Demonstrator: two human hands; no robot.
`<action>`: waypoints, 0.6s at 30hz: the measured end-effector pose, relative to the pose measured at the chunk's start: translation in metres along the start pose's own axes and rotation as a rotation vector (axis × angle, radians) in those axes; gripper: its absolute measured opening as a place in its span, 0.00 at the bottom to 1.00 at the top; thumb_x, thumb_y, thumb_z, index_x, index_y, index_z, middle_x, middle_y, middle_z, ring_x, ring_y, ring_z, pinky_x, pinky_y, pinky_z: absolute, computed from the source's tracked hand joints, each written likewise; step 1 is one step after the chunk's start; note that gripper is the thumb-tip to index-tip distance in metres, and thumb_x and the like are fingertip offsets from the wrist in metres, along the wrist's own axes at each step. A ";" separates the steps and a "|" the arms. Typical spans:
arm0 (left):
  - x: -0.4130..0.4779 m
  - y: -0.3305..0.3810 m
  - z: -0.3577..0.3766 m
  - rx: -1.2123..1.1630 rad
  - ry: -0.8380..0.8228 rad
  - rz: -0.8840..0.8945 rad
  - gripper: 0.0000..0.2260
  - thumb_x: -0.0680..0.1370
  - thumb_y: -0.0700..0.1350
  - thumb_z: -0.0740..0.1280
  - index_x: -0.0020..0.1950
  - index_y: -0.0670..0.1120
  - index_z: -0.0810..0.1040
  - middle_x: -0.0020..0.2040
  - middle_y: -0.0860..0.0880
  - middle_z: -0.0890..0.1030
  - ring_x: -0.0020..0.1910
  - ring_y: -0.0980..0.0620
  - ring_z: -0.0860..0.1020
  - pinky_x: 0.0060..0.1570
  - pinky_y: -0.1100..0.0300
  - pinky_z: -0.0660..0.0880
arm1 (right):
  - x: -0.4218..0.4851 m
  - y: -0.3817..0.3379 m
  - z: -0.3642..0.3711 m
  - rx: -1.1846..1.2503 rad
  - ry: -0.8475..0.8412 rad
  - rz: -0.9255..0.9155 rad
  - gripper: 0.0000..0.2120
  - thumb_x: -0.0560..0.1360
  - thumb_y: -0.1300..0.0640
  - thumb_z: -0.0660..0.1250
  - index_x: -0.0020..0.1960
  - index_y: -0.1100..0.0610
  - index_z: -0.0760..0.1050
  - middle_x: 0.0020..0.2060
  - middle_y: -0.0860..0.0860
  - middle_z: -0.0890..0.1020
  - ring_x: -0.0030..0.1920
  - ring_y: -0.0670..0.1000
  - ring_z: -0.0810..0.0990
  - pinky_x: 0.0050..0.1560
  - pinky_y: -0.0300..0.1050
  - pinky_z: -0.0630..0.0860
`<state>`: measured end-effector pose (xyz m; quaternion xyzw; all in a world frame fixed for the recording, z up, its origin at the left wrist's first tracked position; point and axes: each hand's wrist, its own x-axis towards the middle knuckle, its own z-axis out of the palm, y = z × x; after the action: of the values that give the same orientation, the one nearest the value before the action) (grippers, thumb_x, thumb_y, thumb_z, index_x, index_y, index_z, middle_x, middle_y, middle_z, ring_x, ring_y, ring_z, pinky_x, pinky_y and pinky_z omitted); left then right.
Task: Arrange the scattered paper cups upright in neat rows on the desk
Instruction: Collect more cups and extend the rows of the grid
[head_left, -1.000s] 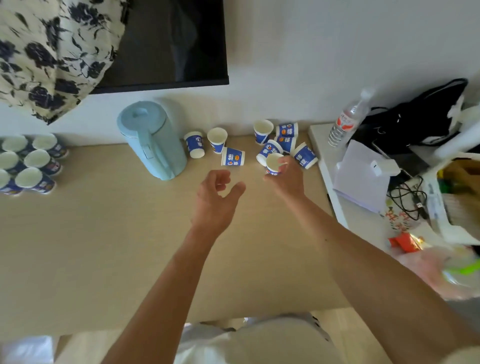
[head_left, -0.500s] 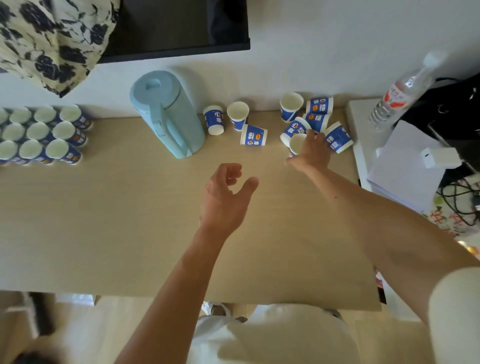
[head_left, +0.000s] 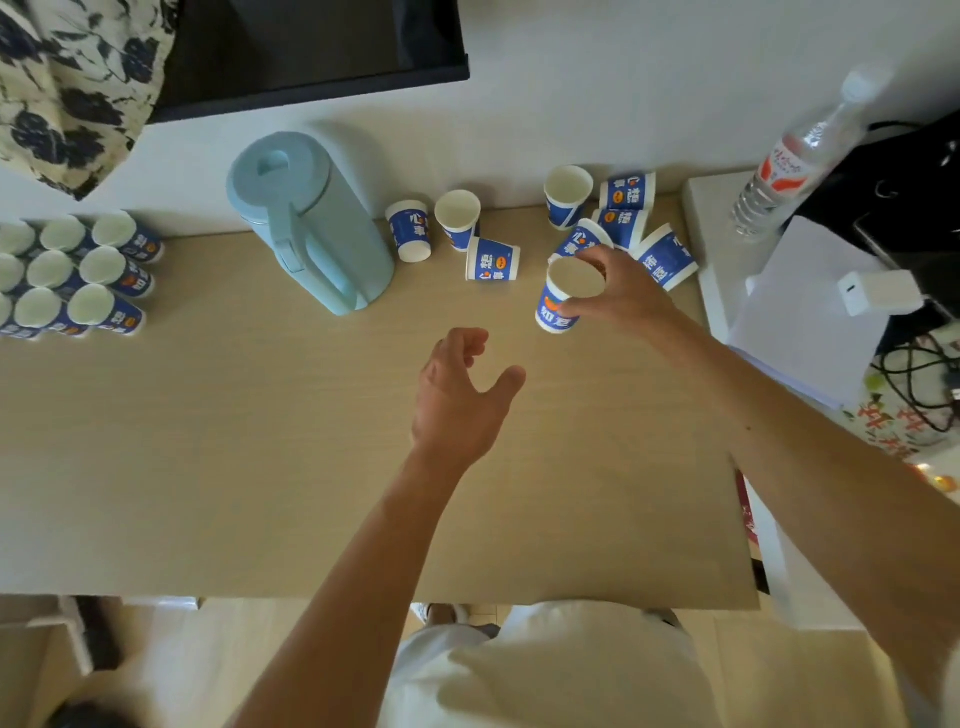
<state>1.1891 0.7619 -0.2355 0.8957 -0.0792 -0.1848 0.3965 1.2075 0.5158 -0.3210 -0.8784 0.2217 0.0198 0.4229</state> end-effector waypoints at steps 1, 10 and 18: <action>0.002 0.001 0.003 0.025 -0.010 0.020 0.25 0.74 0.49 0.76 0.69 0.47 0.73 0.62 0.51 0.78 0.62 0.52 0.76 0.63 0.53 0.74 | -0.007 -0.009 -0.005 0.018 -0.057 -0.027 0.30 0.67 0.52 0.81 0.66 0.55 0.76 0.58 0.51 0.83 0.58 0.52 0.82 0.60 0.51 0.79; 0.015 0.028 0.024 -0.036 -0.004 0.217 0.34 0.68 0.46 0.81 0.70 0.45 0.71 0.61 0.50 0.81 0.58 0.53 0.80 0.57 0.60 0.76 | -0.058 -0.067 -0.038 0.057 -0.230 -0.183 0.28 0.65 0.43 0.80 0.63 0.45 0.77 0.50 0.39 0.82 0.50 0.37 0.81 0.50 0.37 0.77; 0.017 0.020 0.028 -0.027 0.019 0.171 0.25 0.69 0.47 0.81 0.61 0.46 0.75 0.46 0.61 0.78 0.42 0.71 0.78 0.38 0.79 0.69 | -0.032 -0.033 -0.059 0.360 -0.293 -0.031 0.37 0.61 0.39 0.80 0.67 0.48 0.76 0.53 0.44 0.85 0.57 0.47 0.84 0.59 0.42 0.77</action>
<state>1.1936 0.7248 -0.2425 0.8820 -0.1492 -0.1426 0.4236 1.1833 0.5018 -0.2516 -0.7799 0.1444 0.1007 0.6006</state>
